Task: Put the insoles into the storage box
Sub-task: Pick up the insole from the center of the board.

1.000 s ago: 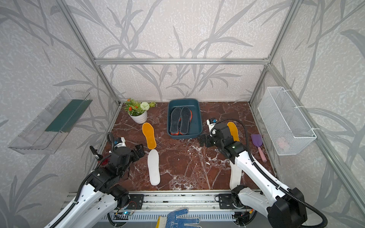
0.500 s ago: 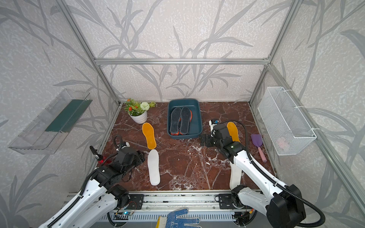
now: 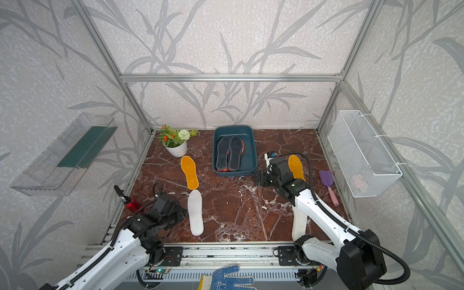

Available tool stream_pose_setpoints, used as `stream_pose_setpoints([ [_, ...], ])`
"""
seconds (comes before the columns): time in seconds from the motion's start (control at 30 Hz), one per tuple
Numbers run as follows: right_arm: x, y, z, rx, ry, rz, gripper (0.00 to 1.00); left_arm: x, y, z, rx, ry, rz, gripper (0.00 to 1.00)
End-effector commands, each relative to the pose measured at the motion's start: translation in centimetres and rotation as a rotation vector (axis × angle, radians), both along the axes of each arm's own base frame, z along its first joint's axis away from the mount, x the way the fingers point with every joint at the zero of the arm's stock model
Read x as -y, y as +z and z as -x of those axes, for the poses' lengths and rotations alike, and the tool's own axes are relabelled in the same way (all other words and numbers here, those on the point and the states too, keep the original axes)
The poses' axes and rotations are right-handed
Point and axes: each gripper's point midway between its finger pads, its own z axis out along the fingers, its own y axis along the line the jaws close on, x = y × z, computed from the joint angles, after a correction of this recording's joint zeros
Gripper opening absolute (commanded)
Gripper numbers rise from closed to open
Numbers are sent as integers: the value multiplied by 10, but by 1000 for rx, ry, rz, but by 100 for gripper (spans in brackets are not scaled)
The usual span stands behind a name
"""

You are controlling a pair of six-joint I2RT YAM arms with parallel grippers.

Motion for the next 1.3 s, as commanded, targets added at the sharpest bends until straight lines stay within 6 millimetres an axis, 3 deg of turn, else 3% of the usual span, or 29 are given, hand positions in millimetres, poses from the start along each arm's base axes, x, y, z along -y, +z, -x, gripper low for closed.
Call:
stream_pose_setpoints([
  [0.0, -4, 6, -4, 13, 4, -20, 99, 11, -10, 2, -43, -2, 56, 37],
  [0.43, -4, 6, -3, 10, 1, -19, 99, 20, -40, 4, -141, -48, 37, 27],
  [0.73, -3, 5, -4, 7, -2, -15, 99, 16, -55, 13, -198, -60, 4, 0],
  [0.8, -3, 4, -4, 4, -4, -14, 99, 16, -54, 13, -195, -61, 5, 0],
  [1.0, -4, 2, -4, -1, -3, -17, 99, 22, -31, 5, -88, -91, 52, 0],
  [1.27, -9, 8, -4, 6, 17, -39, 100, 38, 40, -15, 259, -212, 163, 0],
])
